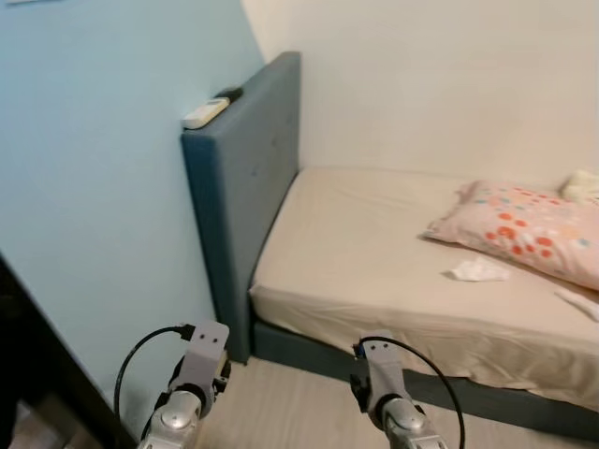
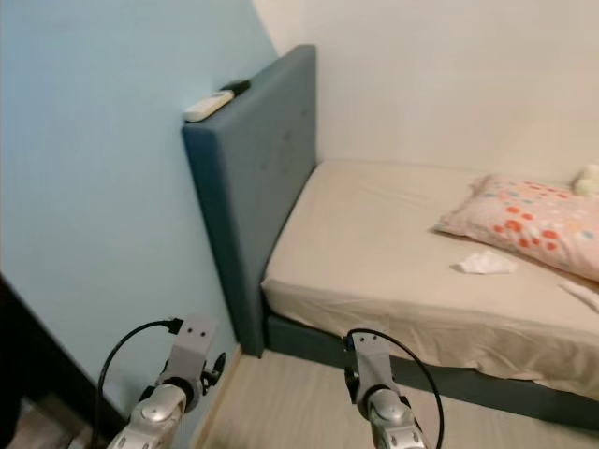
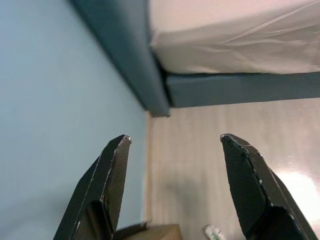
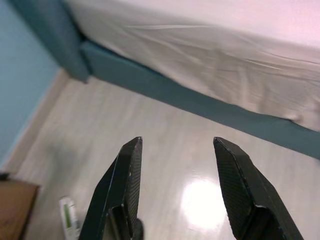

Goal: Clean up the room

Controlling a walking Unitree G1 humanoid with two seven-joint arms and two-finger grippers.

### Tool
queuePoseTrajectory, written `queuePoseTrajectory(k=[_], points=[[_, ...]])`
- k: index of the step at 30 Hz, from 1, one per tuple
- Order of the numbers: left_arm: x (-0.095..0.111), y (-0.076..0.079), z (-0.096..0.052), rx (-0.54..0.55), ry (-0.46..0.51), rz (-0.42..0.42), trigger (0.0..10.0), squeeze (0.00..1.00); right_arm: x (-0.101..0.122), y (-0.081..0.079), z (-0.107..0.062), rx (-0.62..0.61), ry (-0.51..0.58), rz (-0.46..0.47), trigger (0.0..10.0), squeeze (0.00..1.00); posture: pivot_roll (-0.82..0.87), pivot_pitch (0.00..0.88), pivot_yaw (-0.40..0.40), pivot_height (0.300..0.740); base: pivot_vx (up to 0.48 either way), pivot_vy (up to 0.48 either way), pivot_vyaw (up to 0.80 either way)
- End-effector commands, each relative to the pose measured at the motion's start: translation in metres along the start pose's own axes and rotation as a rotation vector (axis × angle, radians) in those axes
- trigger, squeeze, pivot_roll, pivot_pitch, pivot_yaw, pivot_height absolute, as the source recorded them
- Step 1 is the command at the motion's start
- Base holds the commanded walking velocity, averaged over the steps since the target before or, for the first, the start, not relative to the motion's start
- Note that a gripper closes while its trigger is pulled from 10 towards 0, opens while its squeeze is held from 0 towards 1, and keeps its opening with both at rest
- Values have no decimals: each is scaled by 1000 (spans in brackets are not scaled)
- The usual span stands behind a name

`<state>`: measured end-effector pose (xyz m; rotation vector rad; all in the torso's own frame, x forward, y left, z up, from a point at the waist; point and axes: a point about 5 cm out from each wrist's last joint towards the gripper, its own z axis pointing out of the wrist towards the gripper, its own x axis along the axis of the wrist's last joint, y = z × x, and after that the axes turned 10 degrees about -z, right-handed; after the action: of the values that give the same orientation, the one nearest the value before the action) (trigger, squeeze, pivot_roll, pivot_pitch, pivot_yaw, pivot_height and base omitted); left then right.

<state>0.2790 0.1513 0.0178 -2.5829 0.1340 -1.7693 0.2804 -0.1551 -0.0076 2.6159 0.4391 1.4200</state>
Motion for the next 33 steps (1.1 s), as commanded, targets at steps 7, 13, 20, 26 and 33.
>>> queuePoseTrajectory(k=[7, 13, 20, 26, 33], points=[[-3, 2, -1, -14, -8, 2, 10000, 0, -3, -3, 0, 7, -14, 15, 10000, 0, -3, 30, -2, 740, 0, 0, -800], [-3, 2, -1, -17, -12, 5, 10000, 0, -3, -2, 0, 6, -14, 16, 10000, 0, -2, 29, -1, 740, 0, 0, -800], [-4, 0, -2, -14, -9, 3, 10000, 0, 2, -5, -1, 35, 26, 19, 10000, 0, -4, 27, 1, 740, 0, 0, -571], [-7, -2, -2, 12, -29, -4, 10000, 0, 11, -12, -3, 83, 115, -36, 10000, 0, -4, 29, 0, 740, 0, 0, 0], [-15, -3, -4, 57, -48, -31, 10000, 0, 22, -26, -10, 161, 279, -248, 10000, 0, -6, 25, 1, 740, 0, 0, 0]])
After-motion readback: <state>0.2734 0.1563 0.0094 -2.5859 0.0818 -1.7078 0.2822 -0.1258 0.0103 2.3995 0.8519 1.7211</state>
